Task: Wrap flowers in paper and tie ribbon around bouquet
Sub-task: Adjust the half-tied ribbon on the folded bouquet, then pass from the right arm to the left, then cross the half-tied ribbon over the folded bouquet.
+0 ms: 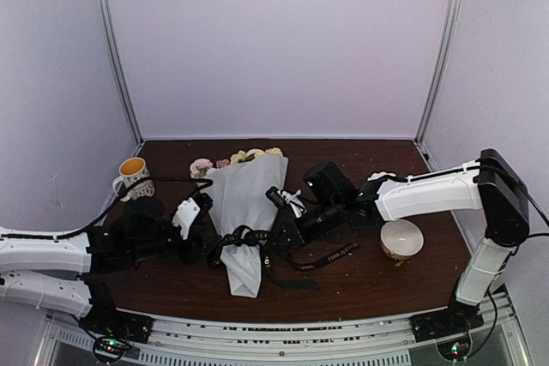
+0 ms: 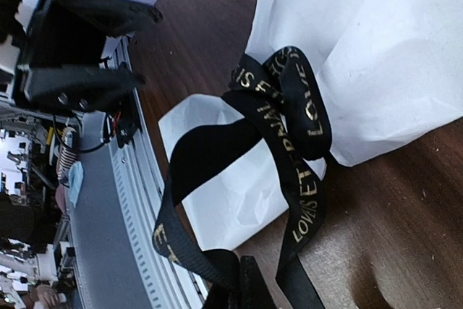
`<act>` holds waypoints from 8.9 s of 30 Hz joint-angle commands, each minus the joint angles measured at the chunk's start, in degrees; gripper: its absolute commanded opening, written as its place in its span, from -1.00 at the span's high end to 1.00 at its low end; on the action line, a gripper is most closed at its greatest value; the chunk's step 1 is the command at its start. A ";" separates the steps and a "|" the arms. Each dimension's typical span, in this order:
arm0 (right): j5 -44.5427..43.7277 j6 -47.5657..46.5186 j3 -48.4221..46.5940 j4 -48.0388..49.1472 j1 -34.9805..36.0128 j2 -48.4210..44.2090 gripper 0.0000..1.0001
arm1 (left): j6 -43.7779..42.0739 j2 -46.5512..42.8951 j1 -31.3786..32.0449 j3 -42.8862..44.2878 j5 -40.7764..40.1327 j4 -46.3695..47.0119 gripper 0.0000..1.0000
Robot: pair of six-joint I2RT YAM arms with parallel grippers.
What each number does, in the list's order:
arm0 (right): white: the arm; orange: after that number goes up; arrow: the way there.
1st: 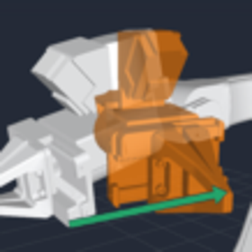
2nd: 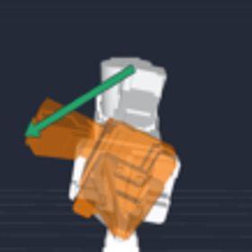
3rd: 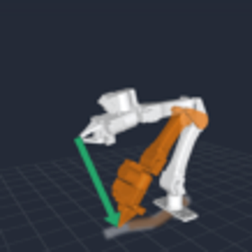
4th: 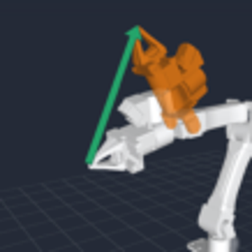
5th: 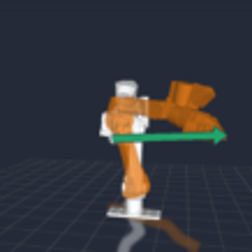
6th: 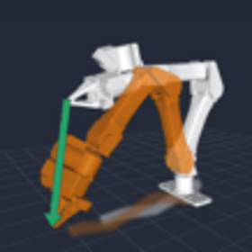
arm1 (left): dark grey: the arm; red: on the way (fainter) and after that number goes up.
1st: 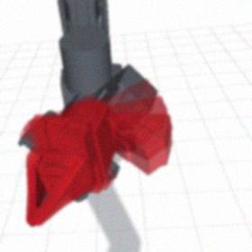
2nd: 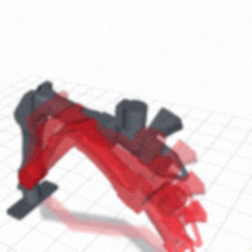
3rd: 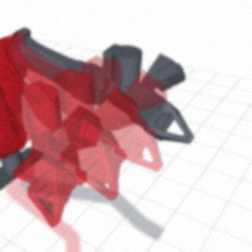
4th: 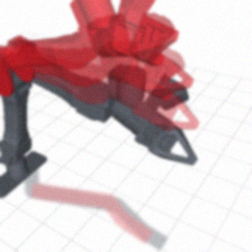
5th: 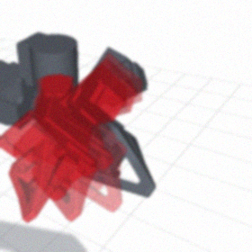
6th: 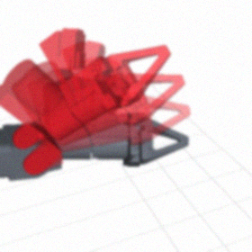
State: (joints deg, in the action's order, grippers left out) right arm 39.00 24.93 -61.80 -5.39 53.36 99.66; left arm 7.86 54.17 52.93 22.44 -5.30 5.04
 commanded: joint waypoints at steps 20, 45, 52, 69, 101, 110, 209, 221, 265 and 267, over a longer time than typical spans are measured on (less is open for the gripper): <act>0.30 9.16 -9.02 6.38 4.36 10.96 1.00 | -2.84 16.35 0.16 3.80 16.00 17.25 -0.19; 1.51 -2.53 -9.00 -2.22 1.09 3.50 0.23 | -1.50 18.16 0.07 4.90 8.97 11.22 1.00; -5.78 -4.69 -14.67 -7.18 -0.53 7.38 0.22 | -1.61 18.23 0.07 5.32 8.11 10.26 1.00; -9.86 -7.29 -22.40 -10.39 0.69 16.50 0.57 | -1.74 22.03 0.07 7.42 8.64 10.39 1.00; 2.01 -10.85 -15.99 -6.78 0.36 6.74 0.21 | -0.67 26.48 -0.54 7.55 7.69 12.50 1.00; -4.17 -7.22 -16.97 -5.71 -3.63 9.43 0.18 | -0.73 25.54 -0.54 7.36 7.89 12.01 1.00; 21.58 -4.04 -25.91 9.39 -2.72 27.61 0.68 | -4.50 18.71 -3.51 9.71 11.84 0.31 0.84; 22.09 -4.98 -25.37 9.93 -2.76 27.60 0.65 | -3.49 23.34 -4.75 10.48 11.71 1.38 1.00; 9.08 -16.45 -27.91 0.12 -2.47 26.00 0.44 | -4.16 24.13 -6.06 9.70 15.41 8.12 1.00; 9.72 -16.24 -28.11 0.17 -2.39 26.03 0.65 | -4.08 24.14 -6.08 9.71 15.62 8.15 1.00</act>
State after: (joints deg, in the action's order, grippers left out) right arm 49.80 8.99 -88.88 -4.95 50.50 126.98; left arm 4.19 77.89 47.16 31.51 7.99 7.94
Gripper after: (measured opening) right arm 0.250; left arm 0.008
